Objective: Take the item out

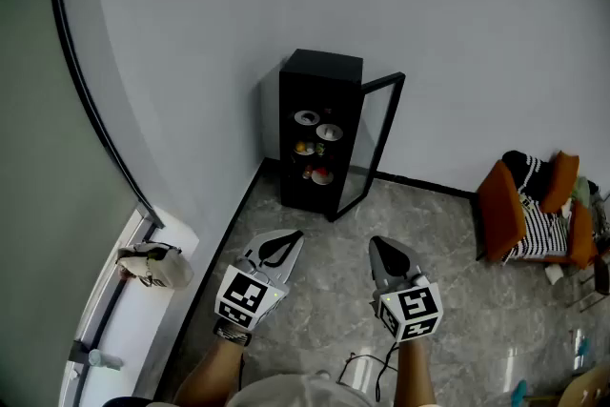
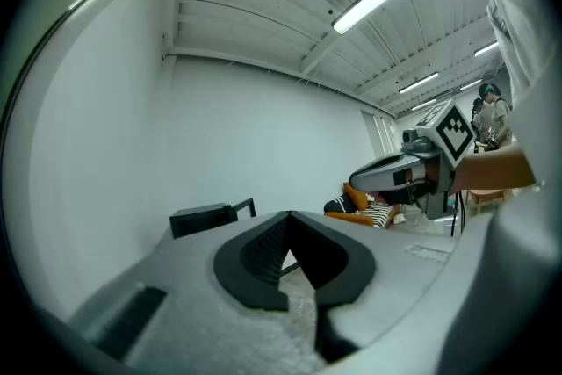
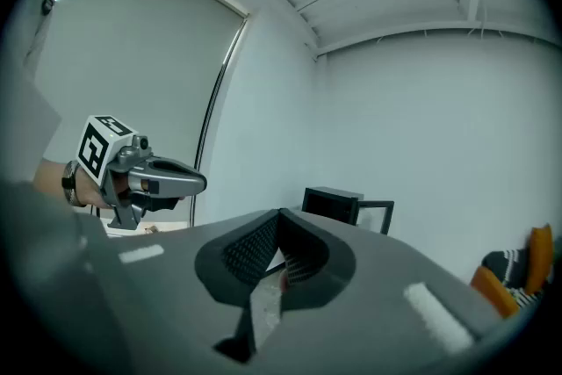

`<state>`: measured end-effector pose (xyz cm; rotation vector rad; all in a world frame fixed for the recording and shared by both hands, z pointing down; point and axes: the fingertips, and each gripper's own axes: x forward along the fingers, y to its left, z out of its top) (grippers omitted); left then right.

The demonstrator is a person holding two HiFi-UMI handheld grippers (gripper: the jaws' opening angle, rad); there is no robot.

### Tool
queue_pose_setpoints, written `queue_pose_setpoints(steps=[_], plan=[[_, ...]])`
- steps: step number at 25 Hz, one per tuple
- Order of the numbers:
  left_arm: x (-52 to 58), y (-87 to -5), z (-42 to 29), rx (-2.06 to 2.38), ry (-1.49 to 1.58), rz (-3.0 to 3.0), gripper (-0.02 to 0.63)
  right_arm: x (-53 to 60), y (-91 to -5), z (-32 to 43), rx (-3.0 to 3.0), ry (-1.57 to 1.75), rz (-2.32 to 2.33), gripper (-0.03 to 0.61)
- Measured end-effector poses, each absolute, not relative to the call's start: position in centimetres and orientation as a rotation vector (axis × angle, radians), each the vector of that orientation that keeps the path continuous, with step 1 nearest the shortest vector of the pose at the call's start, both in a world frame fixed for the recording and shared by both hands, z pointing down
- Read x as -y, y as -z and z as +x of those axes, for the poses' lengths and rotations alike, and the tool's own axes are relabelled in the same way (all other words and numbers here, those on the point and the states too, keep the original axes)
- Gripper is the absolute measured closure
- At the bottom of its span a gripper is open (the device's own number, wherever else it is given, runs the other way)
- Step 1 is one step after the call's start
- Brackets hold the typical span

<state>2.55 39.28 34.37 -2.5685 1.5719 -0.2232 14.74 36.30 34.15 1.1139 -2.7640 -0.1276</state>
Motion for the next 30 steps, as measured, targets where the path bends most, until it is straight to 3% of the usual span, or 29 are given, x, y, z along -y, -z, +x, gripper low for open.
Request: queue_pose_setpoints(steps=[20,30], plan=[[-37.0,-36.2,-2.9,-1.552,0.256,-2.603,0.611,-34.0,-33.9,11.3,2.753,0.041,1.272,0.571],[-26.6,-38.5,-3.3,-1.568,0.303,-2.603,0.611,-22.7,-34.7,10.8,2.778,0.100,1.278,0.571]])
